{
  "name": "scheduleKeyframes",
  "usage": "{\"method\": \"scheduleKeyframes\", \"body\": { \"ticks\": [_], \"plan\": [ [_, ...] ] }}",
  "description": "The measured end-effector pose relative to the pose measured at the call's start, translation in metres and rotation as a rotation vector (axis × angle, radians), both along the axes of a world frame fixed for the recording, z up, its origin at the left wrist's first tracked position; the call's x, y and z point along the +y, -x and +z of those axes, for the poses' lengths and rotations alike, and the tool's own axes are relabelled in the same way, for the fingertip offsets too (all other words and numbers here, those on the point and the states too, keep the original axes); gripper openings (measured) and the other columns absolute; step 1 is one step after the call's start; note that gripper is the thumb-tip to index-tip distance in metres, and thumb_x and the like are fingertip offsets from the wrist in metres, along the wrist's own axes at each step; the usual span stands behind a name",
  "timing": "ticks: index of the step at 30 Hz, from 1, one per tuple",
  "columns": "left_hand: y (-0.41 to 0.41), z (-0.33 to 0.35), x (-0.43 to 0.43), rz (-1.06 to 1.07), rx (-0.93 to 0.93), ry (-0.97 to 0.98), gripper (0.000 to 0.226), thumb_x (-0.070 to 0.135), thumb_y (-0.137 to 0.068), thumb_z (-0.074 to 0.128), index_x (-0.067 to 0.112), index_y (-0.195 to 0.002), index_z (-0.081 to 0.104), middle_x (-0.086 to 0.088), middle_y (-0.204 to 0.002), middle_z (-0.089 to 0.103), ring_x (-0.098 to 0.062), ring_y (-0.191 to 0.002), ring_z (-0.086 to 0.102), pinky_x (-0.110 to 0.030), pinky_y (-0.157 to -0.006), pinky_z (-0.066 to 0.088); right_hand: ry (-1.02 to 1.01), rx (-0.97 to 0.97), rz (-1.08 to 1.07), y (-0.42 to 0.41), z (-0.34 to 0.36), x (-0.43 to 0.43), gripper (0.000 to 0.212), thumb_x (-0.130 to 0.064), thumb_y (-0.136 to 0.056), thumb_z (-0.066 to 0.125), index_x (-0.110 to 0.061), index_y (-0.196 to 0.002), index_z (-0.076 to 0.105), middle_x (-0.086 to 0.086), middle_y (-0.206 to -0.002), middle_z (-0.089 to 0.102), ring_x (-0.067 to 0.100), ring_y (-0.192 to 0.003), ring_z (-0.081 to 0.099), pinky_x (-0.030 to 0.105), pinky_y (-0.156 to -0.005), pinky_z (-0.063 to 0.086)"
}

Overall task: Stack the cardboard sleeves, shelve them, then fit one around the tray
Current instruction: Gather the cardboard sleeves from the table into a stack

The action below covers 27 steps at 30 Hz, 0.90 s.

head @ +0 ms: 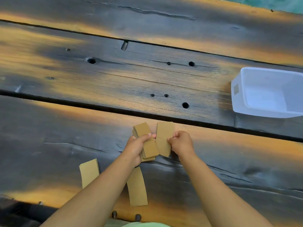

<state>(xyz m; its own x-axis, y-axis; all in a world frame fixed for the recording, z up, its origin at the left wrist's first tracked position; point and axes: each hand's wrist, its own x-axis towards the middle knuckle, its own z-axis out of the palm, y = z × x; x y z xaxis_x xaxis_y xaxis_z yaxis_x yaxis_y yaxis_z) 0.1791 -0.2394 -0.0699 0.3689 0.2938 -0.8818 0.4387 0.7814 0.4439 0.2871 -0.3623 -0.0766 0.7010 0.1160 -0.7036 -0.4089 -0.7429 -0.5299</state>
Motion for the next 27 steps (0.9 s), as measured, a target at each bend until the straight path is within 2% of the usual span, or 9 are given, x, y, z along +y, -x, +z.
{"method": "scheduleKeyframes", "body": {
  "ticks": [4,9,12,14,15,18,21,23,27],
  "plan": [
    [0.001,0.001,-0.002,0.01,0.005,-0.027,0.017,0.011,-0.092,0.069,0.013,-0.104,0.058,-0.014,-0.101,0.081,-0.029,-0.1,0.075,-0.056,-0.09,0.059,-0.039,0.0,0.013,0.004,0.003,-0.002,0.022,-0.009,-0.084,0.068,-0.019,-0.074,0.051,0.008,-0.082,0.067,0.033,-0.086,0.067,0.055,-0.083,0.059],
    [0.008,0.015,-0.001,0.033,-0.008,-0.1,0.018,0.007,-0.09,0.07,0.009,-0.106,0.061,-0.012,-0.09,0.081,-0.025,-0.084,0.078,-0.053,-0.076,0.063,-0.144,0.043,-0.074,0.009,0.018,-0.009,0.02,-0.003,-0.088,0.066,-0.015,-0.08,0.052,0.012,-0.085,0.062,0.029,-0.084,0.062,0.059,-0.089,0.057],
    [0.024,0.037,0.006,-0.052,-0.063,-0.122,0.015,0.006,-0.086,0.073,0.004,-0.1,0.068,-0.014,-0.079,0.08,-0.024,-0.067,0.075,-0.045,-0.067,0.062,-0.214,0.038,-0.088,0.015,0.04,-0.011,0.021,0.001,-0.088,0.064,-0.014,-0.079,0.053,0.016,-0.086,0.062,0.031,-0.084,0.062,0.055,-0.083,0.059],
    [0.036,0.05,0.012,-0.085,-0.106,-0.126,0.019,0.01,-0.086,0.075,0.001,-0.102,0.069,-0.013,-0.075,0.077,-0.023,-0.063,0.072,-0.04,-0.063,0.061,-0.279,0.034,-0.093,0.018,0.057,-0.011,0.021,0.004,-0.089,0.062,-0.013,-0.079,0.054,0.014,-0.082,0.062,0.027,-0.077,0.061,0.043,-0.07,0.057],
    [0.043,0.058,0.015,-0.088,-0.139,-0.127,0.02,0.013,-0.088,0.075,0.003,-0.104,0.068,-0.011,-0.076,0.076,-0.021,-0.063,0.072,-0.037,-0.061,0.06,-0.32,0.041,-0.094,0.02,0.067,-0.009,0.02,0.005,-0.089,0.062,-0.012,-0.08,0.055,0.012,-0.08,0.062,0.025,-0.074,0.06,0.039,-0.067,0.054],
    [0.063,0.079,0.023,-0.076,-0.24,-0.101,0.03,0.025,-0.083,0.079,0.009,-0.104,0.066,-0.01,-0.082,0.074,-0.022,-0.066,0.07,-0.038,-0.067,0.058,-0.441,0.113,-0.063,0.033,0.097,-0.003,0.013,0.007,-0.091,0.059,-0.006,-0.089,0.057,0.013,-0.081,0.063,0.023,-0.072,0.061,0.041,-0.072,0.055],
    [0.089,0.095,0.036,-0.089,-0.294,-0.054,0.041,0.032,-0.071,0.079,0.011,-0.104,0.068,-0.017,-0.096,0.076,-0.031,-0.08,0.073,-0.049,-0.079,0.06,-0.505,0.2,0.017,0.063,0.124,0.011,0.01,0.007,-0.092,0.058,-0.003,-0.096,0.059,0.016,-0.087,0.065,0.023,-0.073,0.063,0.036,-0.068,0.057],
    [0.106,0.104,0.046,-0.118,-0.302,-0.015,0.044,0.032,-0.072,0.079,0.012,-0.11,0.07,-0.019,-0.108,0.077,-0.036,-0.094,0.074,-0.059,-0.087,0.057,-0.516,0.225,0.054,0.089,0.135,0.023,0.01,0.007,-0.092,0.059,-0.002,-0.097,0.06,0.018,-0.09,0.065,0.026,-0.076,0.065,0.038,-0.071,0.058],
    [0.14,0.115,0.064,-0.095,-0.306,0.013,0.049,0.03,-0.069,0.081,0.011,-0.111,0.066,-0.016,-0.094,0.081,-0.03,-0.083,0.079,-0.047,-0.07,0.065,-0.495,0.234,0.13,0.137,0.144,0.053,0.011,0.005,-0.093,0.058,0.001,-0.102,0.061,0.023,-0.096,0.064,0.03,-0.082,0.065,0.038,-0.07,0.058]
  ]
}}
